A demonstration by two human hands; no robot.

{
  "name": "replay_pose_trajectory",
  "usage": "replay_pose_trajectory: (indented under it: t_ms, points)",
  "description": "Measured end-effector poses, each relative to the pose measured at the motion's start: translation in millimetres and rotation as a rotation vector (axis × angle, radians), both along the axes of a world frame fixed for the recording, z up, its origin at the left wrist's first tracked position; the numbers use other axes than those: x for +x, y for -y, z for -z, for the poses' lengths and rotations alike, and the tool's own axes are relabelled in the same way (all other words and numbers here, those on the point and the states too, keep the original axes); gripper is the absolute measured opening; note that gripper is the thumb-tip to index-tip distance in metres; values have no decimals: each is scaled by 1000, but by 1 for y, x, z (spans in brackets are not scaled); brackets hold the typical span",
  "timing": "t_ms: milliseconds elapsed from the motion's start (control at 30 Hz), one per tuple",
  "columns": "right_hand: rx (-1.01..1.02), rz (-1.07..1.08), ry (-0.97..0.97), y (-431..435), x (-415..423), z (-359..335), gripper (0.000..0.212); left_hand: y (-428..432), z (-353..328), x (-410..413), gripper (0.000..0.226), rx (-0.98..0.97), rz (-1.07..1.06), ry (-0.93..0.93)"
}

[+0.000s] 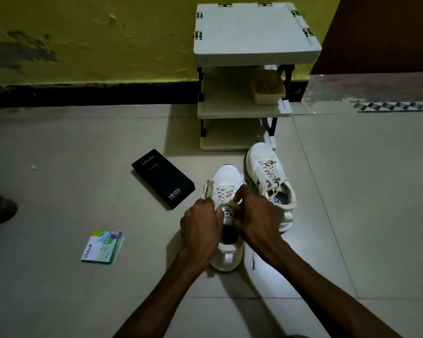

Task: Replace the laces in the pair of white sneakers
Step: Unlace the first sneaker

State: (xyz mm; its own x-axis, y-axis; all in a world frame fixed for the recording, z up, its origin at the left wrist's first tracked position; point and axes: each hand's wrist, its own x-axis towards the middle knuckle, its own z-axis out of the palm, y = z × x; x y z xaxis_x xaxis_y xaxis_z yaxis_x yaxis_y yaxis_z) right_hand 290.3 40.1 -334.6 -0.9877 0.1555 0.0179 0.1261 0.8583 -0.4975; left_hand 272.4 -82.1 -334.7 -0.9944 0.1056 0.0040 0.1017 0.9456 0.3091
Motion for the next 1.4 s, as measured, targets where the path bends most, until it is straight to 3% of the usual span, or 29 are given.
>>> replay_pose_trajectory:
  t_ms: [100, 200, 233, 300, 433, 500, 633, 833, 900, 1000, 1067, 1233, 1400]
  points:
    - [-120, 95, 27, -6, 2, 3, 22, 14, 12, -9, 34, 239, -74, 151]
    - [-355, 335, 62, -13, -3, 9, 16, 34, 20, -19, 29, 839, -304, 520]
    - [-404, 386, 98, -15, -6, 8, 16, 36, 19, -20, 25, 935, -336, 598]
    - [-378, 376, 121, -15, -8, 7, 13, 36, 18, -20, 19, 864, -263, 578]
    - [-65, 66, 52, -9, -5, 4, 17, 32, 15, -18, 29, 466, 16, 267]
    - [10, -90, -31, -3, -10, 3, 18, 32, 13, -16, 20, 431, 67, 213]
    - [317, -383, 7, 3, -29, 2, 11, 31, 12, -17, 18, 452, 99, 205]
    - [446, -405, -56, 12, -33, -6, 24, 33, 12, -22, 30, 403, 114, 227]
    - [428, -268, -74, 5, -38, -7, 24, 34, 11, -21, 42, 386, 102, 202]
    - [214, 109, -25, -23, -45, -8, 21, 35, 10, -18, 42, 379, 77, 183]
    - [196, 186, 35, -29, -40, -7, 24, 34, 10, -17, 41, 397, 83, 188]
    - [254, -90, 22, -8, -28, -16, 32, 34, 14, -20, 42, 402, 104, 184]
    - [502, -339, 65, 4, -32, -18, 28, 33, 15, -22, 41, 421, 128, 198]
